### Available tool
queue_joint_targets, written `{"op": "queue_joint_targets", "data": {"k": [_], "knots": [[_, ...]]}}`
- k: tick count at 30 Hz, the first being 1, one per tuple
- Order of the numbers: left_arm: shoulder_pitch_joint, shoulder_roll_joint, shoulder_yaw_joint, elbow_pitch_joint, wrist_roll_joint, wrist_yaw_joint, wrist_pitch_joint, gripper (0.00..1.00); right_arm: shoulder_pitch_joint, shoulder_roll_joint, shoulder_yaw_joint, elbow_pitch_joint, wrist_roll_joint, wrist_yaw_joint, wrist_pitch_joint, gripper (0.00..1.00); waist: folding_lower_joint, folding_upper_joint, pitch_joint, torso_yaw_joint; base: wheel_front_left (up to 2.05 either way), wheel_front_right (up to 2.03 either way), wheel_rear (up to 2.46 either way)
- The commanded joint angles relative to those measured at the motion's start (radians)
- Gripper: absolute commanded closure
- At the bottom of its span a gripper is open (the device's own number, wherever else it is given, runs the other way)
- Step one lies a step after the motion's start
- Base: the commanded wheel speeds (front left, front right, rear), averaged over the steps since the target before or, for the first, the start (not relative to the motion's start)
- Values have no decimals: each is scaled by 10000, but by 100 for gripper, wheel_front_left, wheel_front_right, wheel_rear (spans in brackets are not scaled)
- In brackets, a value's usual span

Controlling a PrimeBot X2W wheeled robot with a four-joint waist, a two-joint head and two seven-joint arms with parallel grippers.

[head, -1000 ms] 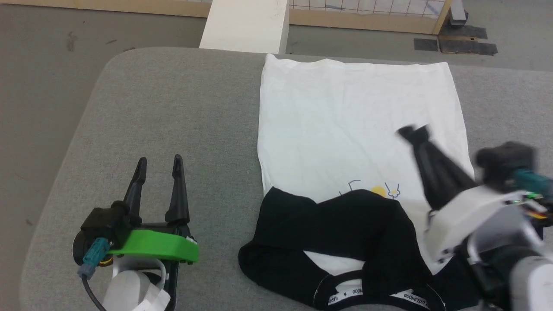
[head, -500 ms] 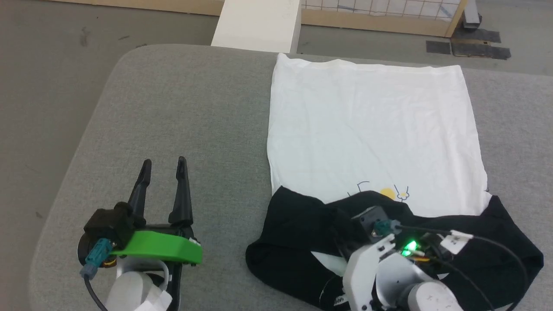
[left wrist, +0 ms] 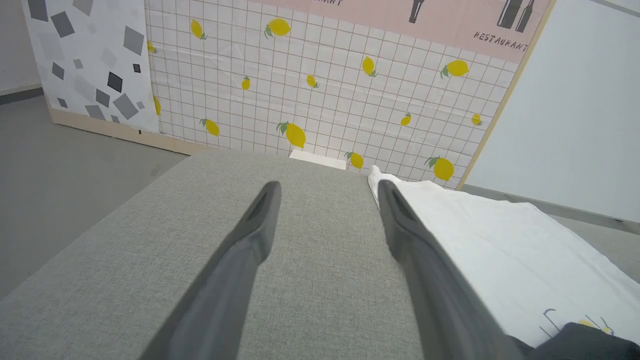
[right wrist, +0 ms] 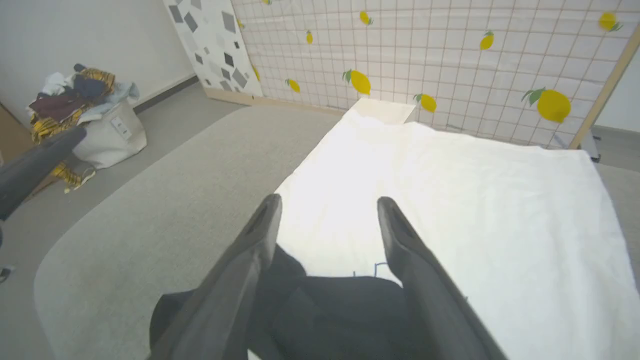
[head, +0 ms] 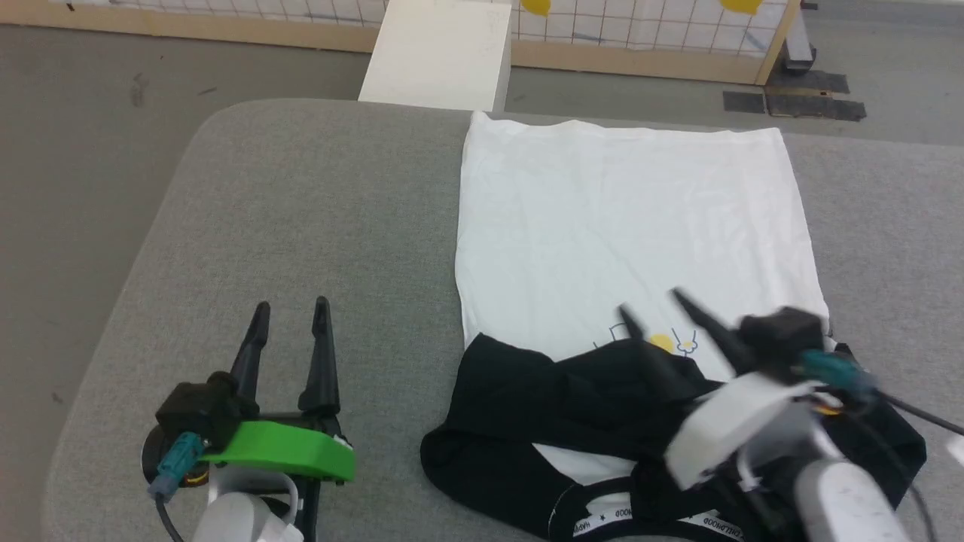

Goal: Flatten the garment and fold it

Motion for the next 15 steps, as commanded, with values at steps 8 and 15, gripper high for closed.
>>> {"op": "queue_joint_targets", "data": {"k": [8,15], "knots": [[357,82,-518,125,56,-151,256,0,1080,9,-2509,-379,-616,-15,-1678,0,1,0,-304,-216,0,0,0],[450,76,-945,244,85,-208,368,0,1693,84,-3598,39,-739,-15,-2340,0,1,0,-386,-274,0,0,0]]}}
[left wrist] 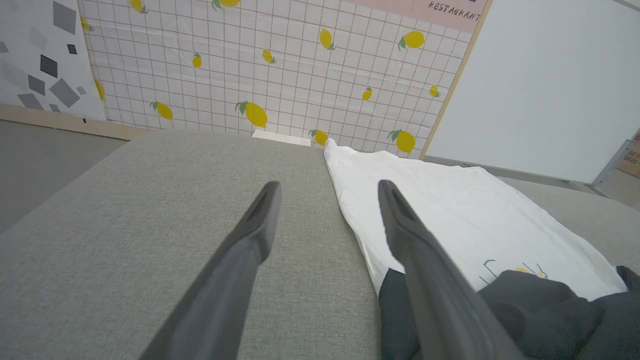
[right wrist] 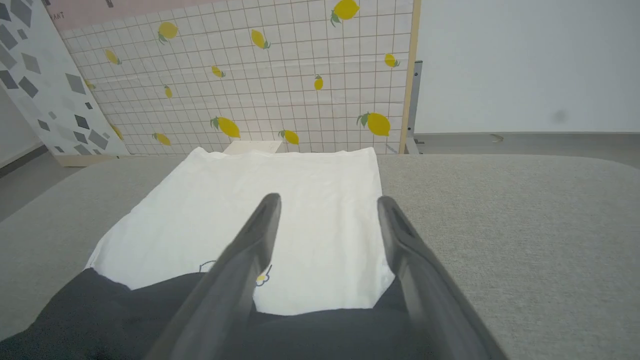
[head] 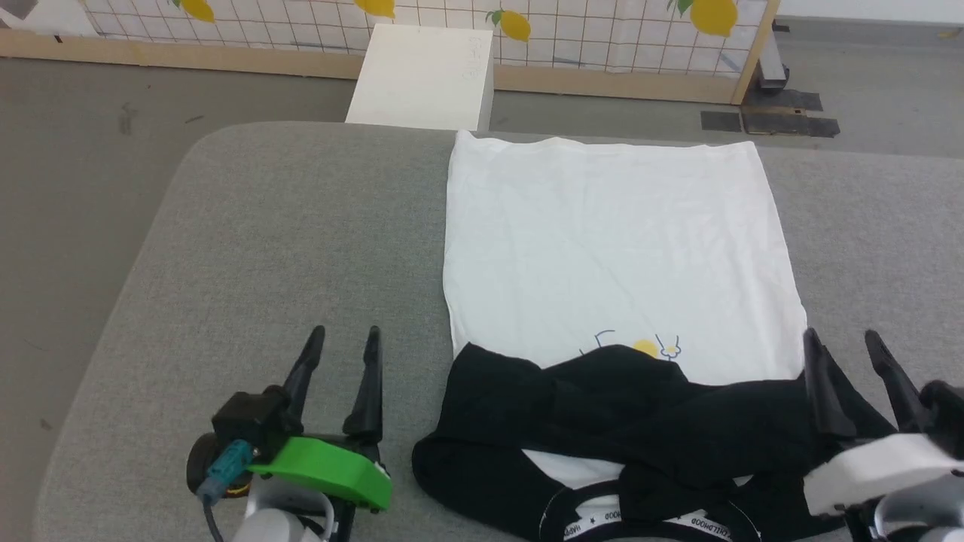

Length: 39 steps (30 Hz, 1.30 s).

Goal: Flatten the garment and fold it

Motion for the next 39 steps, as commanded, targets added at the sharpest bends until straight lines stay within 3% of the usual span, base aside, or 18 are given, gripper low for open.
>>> {"op": "queue_joint_targets", "data": {"k": [1,9,19,30,39], "knots": [[185,31,-84,45,67,-78,13,0,169,42,-120,104,-104,-15,-168,0,1,0,-15,-9,0,0,0],[-466,12,-313,379,-48,-60,92,0,80,54,-191,396,118,-15,-516,0,1,0,312,-324,0,0,0],[-4745,746,-142,1926,-663,-315,1469,0,-1269,55,392,-76,216,-15,-638,0,1,0,2540,-1446,0,0,0],[-9328,3114,-399,3456,-868,-408,4987,0,-2729,56,1101,-302,-100,-15,-894,0,1,0,5385,-3006,0,0,0],[-11192,3943,-288,3646,-976,55,8182,0,-3244,56,1460,-1141,-104,-15,-948,0,1,0,6571,-3782,0,0,0]]}}
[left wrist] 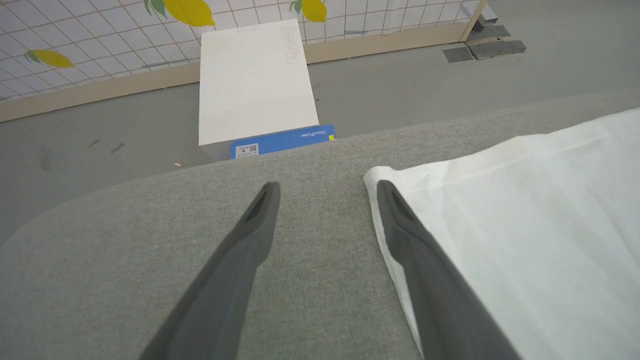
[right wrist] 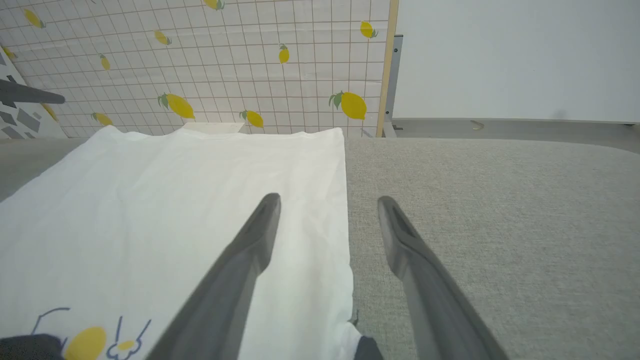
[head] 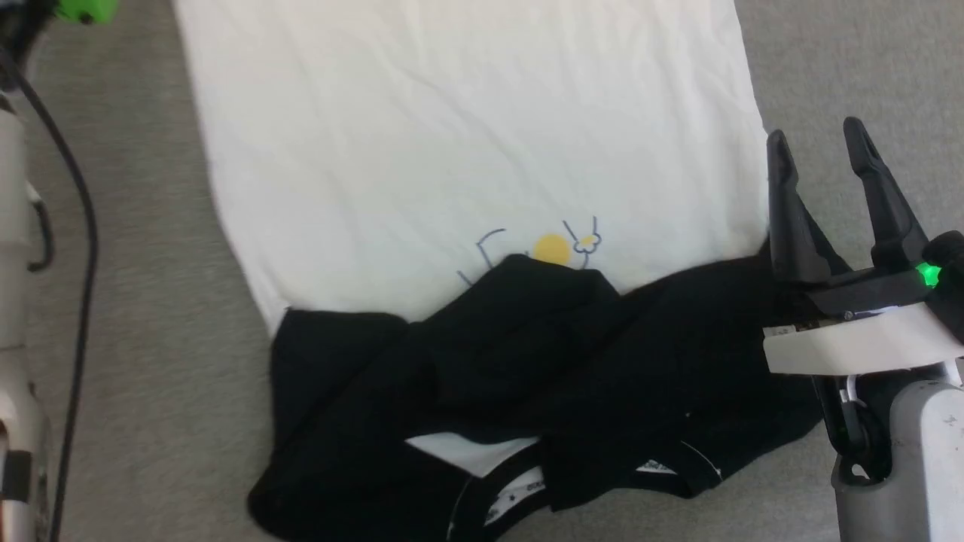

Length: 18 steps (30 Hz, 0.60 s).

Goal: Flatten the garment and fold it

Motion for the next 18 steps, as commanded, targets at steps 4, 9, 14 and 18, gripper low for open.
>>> {"op": "queue_joint_targets", "data": {"k": [4,9,14,18], "knots": [[-507,225,241,-124,-226,535,1084,0,-148,8,120,-257,163,-15,-108,0,-2,0,1370,-1257,0,0,0],[-599,541,297,-440,43,1211,1850,0,-94,8,229,-257,406,-15,-195,0,-2,0,1557,-1396,0,0,0],[-487,665,287,-716,175,1594,2230,0,-125,8,279,-213,522,-15,-238,0,-2,0,1699,-1409,0,0,0],[-278,583,237,-839,51,1747,2763,100,-260,8,254,-249,493,-15,-192,0,-2,0,1720,-1324,0,0,0]]}}
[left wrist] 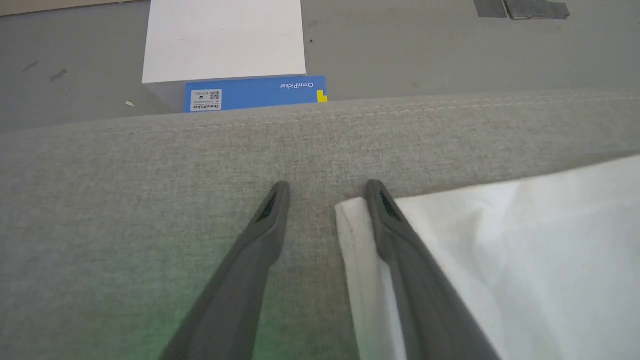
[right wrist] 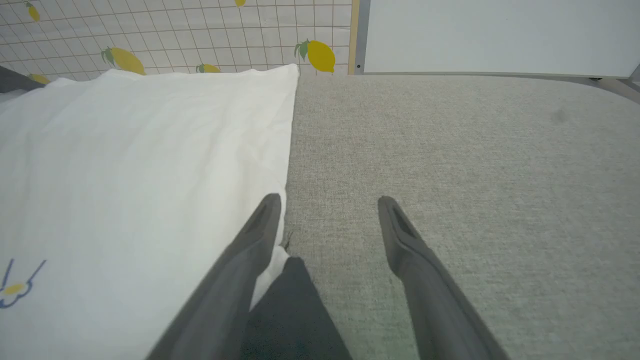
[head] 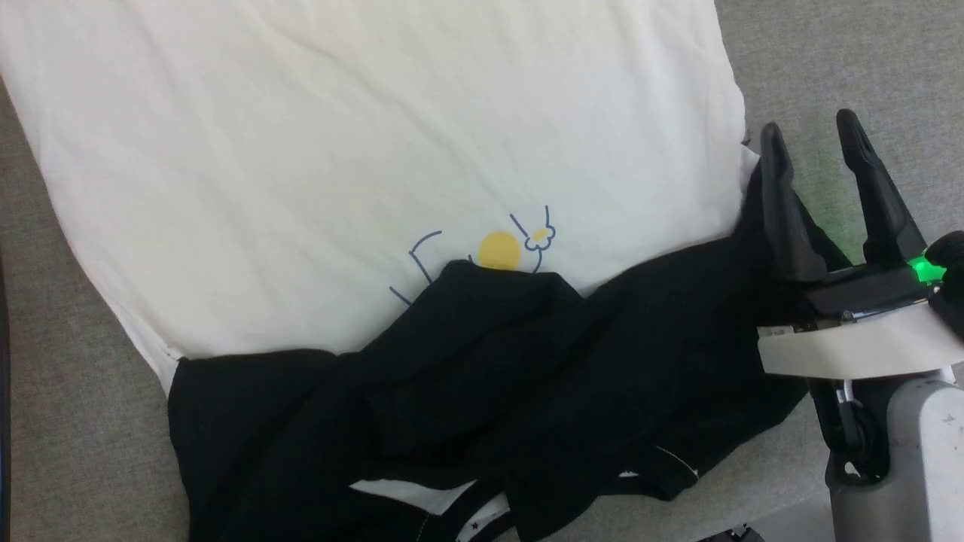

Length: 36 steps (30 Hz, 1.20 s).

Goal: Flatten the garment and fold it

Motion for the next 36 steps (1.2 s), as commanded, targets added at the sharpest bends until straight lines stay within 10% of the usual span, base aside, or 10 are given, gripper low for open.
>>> {"op": "queue_joint_targets", "data": {"k": [1,17,36], "knots": [[405,-85,-145,234,-92,46,450,100,-265,14,9,-56,-31,-15,-25,0,-1,-1,6,41,0,0,0],[293,-143,-268,-926,-112,-139,-604,100,-2567,-742,549,-184,-228,-15,990,0,-1,-1,1,421,0,0,0],[-454,-1613,-1243,-479,-579,-984,-1883,100,-10898,-870,-978,7523,-1339,-15,6611,0,-1,-1,557,2640,0,0,0]]}}
